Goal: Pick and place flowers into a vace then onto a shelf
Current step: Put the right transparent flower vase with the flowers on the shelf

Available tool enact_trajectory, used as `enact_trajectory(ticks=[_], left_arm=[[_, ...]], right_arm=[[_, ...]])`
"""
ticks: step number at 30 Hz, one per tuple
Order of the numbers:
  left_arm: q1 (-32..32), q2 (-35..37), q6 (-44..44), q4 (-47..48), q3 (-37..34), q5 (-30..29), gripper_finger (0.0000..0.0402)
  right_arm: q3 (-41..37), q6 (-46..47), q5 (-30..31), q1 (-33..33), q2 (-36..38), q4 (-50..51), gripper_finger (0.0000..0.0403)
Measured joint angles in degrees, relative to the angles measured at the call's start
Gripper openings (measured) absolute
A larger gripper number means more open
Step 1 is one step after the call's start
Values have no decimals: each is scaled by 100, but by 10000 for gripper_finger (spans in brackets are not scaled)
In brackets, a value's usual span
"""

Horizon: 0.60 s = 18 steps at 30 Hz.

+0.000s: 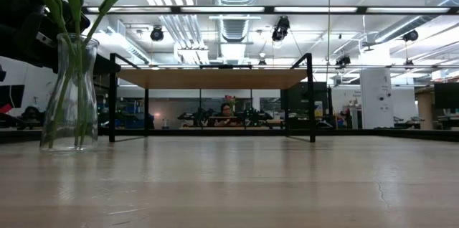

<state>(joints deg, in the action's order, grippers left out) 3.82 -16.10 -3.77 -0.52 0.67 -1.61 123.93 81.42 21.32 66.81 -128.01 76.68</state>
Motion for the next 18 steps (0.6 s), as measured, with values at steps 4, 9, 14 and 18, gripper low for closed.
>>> enact_trajectory(ticks=[4, 9, 14, 18], left_arm=[[1, 0, 0, -2, 0, -2, 5], [0, 0, 0, -4, 0, -1, 5], [-1, -1, 0, -6, 0, -1, 5], [0, 0, 0, -6, -1, -1, 5]], right_arm=[[-413, -1300, 112, 64, 0, -1681, 327], [-840, -1643, 80, 196, 0, -1980, 327], [-1082, -385, -332, 262, 24, -895, 327], [-1094, -15, -461, 271, 77, -201, 327]])
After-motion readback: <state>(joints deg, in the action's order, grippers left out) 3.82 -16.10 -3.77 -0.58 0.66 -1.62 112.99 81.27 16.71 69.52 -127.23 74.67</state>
